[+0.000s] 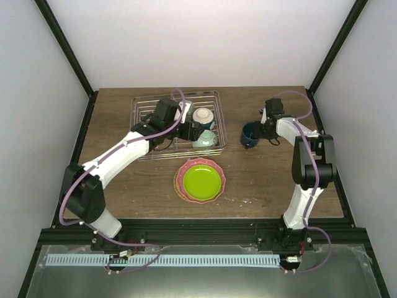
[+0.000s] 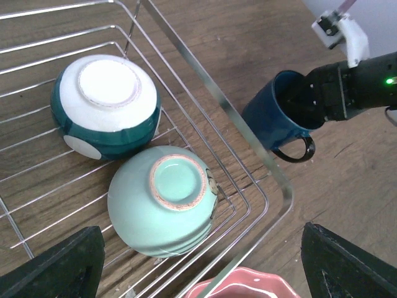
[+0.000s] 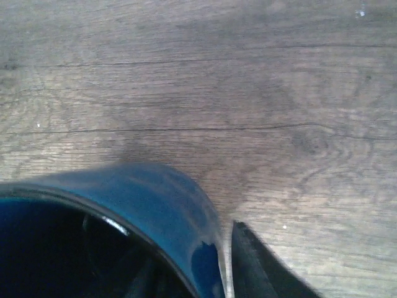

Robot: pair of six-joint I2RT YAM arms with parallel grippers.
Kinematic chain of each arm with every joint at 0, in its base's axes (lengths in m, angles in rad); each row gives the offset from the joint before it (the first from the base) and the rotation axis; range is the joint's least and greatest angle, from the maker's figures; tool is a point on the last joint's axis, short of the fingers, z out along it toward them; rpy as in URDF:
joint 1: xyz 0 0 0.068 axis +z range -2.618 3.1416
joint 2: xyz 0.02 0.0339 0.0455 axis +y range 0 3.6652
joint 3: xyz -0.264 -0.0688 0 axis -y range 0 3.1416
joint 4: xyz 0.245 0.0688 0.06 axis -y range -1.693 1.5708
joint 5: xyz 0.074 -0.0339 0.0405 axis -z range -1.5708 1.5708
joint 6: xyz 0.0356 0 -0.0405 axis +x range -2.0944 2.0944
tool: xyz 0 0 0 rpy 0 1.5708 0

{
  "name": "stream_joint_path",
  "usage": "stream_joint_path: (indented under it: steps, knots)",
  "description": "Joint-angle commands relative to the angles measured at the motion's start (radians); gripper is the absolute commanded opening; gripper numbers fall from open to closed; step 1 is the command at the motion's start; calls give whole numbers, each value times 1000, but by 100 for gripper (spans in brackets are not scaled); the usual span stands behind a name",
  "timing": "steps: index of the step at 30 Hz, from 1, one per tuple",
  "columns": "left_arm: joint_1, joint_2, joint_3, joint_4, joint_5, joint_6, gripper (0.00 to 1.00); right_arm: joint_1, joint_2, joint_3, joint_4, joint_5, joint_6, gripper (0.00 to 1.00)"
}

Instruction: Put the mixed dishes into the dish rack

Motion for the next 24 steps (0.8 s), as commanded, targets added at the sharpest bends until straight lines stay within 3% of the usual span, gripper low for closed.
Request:
stream_joint_path:
  steps: [1, 3, 6, 12, 16, 24]
  knots:
    - [-5, -60, -32, 13, 9, -13, 88, -10, 12, 47, 9, -22, -15, 20]
    - [-5, -71, -45, 13, 8, -13, 88, -10, 8, 48, 6, -19, -17, 9]
    - [-5, -87, -63, 15, 10, -17, 88, -10, -12, 51, 2, -3, -21, 1]
    - [-6, -159, -155, 82, 95, -66, 88, -10, -95, 50, 13, -7, -28, 1]
    - [-6, -254, -302, 232, 224, -174, 88, -21, -206, -10, 120, -230, -23, 1]
    - [-5, -411, -493, 508, 334, -336, 88, -22, -419, -208, 456, -501, 42, 1]
